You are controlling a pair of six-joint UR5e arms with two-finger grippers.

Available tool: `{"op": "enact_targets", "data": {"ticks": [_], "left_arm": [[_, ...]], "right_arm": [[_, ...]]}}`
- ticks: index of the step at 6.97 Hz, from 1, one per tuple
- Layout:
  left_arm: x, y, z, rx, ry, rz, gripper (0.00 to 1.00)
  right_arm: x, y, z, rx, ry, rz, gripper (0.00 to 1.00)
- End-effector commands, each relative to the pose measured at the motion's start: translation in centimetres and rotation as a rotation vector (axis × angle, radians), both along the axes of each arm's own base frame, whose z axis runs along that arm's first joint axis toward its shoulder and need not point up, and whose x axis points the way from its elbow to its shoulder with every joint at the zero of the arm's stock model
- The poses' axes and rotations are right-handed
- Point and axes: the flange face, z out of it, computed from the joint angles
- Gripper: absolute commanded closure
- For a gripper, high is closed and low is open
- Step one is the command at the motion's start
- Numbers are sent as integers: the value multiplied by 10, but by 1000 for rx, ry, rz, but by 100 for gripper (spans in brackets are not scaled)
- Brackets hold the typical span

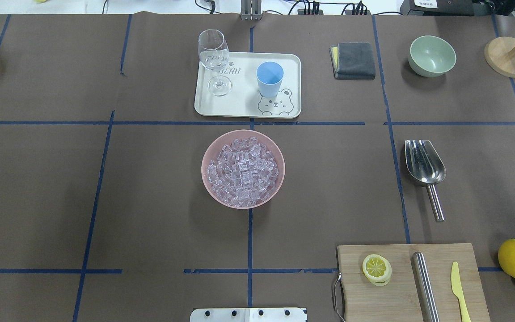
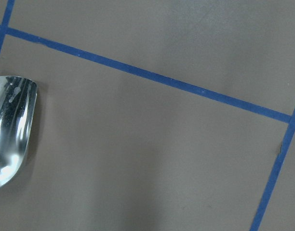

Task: Put ice in cup with scoop

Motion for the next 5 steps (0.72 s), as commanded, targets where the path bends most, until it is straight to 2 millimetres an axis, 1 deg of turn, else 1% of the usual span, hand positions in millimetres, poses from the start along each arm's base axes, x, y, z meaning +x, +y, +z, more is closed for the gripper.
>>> {"op": "enact_targets", "data": {"ticks": [1, 2, 3, 4, 5], "left_arm": [[68, 10, -32, 119, 56, 124, 0], [95, 6, -53, 140, 75, 156, 0], [135, -1, -84, 193, 99, 212, 0], [172, 2, -109, 248, 102, 249, 0], [214, 7, -129, 296, 97, 284, 0]], "right_arm": [[-3, 1, -2, 4, -3, -7, 0], [-4, 1, -5, 8, -6, -9, 0], [-10, 2, -8, 11, -13, -20, 0], [-10, 2, -11, 6, -24, -16, 0], [-13, 4, -17, -5, -26, -3, 0]]}}
